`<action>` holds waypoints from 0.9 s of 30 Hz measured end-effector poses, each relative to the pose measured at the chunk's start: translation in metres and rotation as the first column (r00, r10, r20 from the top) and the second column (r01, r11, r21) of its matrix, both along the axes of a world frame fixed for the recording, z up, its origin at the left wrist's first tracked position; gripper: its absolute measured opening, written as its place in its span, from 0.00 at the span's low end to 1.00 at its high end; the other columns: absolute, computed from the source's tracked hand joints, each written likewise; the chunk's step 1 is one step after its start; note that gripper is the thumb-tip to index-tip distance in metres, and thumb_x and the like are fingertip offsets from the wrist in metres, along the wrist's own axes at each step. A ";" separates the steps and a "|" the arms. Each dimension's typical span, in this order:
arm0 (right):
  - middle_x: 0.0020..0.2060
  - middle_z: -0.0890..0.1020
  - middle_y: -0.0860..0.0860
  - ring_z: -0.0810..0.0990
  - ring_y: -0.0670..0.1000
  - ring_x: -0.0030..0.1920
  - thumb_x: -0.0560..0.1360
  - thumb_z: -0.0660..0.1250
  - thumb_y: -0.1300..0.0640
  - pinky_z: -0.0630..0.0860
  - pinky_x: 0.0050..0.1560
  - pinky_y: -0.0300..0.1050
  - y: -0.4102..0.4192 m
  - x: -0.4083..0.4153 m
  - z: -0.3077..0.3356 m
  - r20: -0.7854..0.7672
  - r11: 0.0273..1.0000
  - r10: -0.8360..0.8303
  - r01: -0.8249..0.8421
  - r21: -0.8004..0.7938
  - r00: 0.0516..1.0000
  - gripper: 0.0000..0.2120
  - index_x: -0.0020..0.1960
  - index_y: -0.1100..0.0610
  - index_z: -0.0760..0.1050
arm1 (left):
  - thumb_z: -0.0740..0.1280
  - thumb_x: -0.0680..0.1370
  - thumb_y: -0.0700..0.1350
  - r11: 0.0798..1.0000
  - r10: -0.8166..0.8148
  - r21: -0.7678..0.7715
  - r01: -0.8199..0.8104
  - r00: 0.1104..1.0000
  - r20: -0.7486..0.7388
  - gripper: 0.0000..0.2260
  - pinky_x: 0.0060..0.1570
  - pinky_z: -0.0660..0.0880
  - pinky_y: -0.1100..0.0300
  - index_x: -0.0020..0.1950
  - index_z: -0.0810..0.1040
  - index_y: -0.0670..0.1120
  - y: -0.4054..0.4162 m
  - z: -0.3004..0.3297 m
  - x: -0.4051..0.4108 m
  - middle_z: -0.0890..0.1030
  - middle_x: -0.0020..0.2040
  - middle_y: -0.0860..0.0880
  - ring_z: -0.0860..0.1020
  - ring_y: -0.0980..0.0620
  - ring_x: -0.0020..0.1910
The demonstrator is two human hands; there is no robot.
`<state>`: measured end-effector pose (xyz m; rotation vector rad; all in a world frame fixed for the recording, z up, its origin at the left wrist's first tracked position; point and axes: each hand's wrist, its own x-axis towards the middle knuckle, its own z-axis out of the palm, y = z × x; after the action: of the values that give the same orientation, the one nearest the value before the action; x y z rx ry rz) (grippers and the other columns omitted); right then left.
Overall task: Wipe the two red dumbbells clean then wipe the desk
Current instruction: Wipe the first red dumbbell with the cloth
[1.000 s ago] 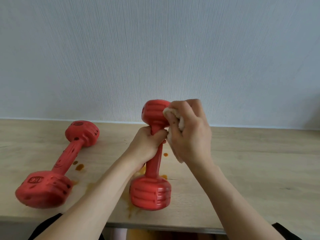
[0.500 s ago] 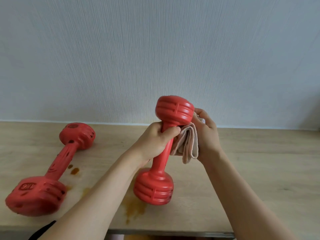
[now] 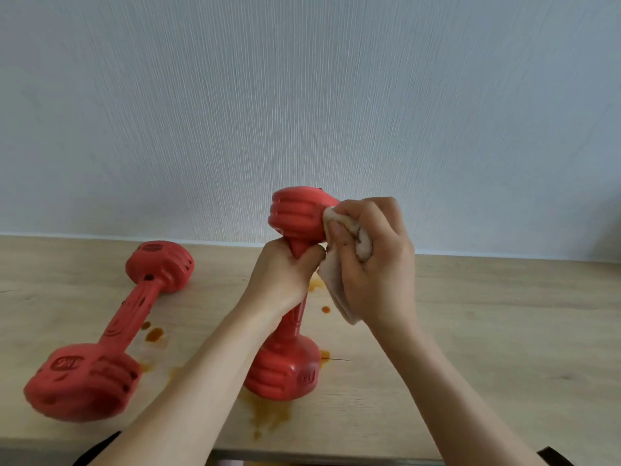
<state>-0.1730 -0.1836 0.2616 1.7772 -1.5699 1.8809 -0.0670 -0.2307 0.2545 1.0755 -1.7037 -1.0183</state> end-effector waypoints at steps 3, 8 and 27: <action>0.46 0.75 0.49 0.75 0.39 0.43 0.76 0.64 0.55 0.69 0.44 0.29 0.000 -0.007 0.003 0.107 0.997 0.028 -0.035 0.065 0.994 0.02 0.47 0.49 0.74 | 0.61 0.67 0.49 0.999 -0.038 -0.017 0.037 0.999 -0.014 0.15 0.31 0.61 0.56 0.31 0.69 0.37 0.005 -0.002 -0.004 0.66 0.26 0.45 0.64 0.51 0.27; 0.44 0.77 0.51 0.76 0.43 0.41 0.77 0.63 0.55 0.71 0.43 0.39 -0.002 -0.018 0.003 0.243 0.993 -0.025 -0.005 0.121 0.970 0.02 0.45 0.49 0.72 | 0.60 0.67 0.48 0.997 -0.080 0.013 0.080 0.997 -0.007 0.13 0.31 0.59 0.57 0.30 0.68 0.39 0.009 -0.003 -0.010 0.65 0.27 0.44 0.64 0.51 0.28; 0.44 0.74 0.51 0.76 0.52 0.43 0.74 0.65 0.56 0.73 0.38 0.45 0.007 -0.009 0.014 -0.177 0.998 -0.059 0.059 -0.004 0.982 0.03 0.46 0.54 0.76 | 0.63 0.76 0.44 0.996 -0.094 0.008 0.094 0.996 0.005 0.13 0.24 0.60 0.65 0.33 0.72 0.42 0.010 0.000 -0.010 0.67 0.27 0.46 0.64 0.54 0.26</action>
<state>-0.1817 -0.1765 0.2760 1.8212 -1.5424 1.6452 -0.0771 -0.2210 0.2544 1.0115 -1.7698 -1.0824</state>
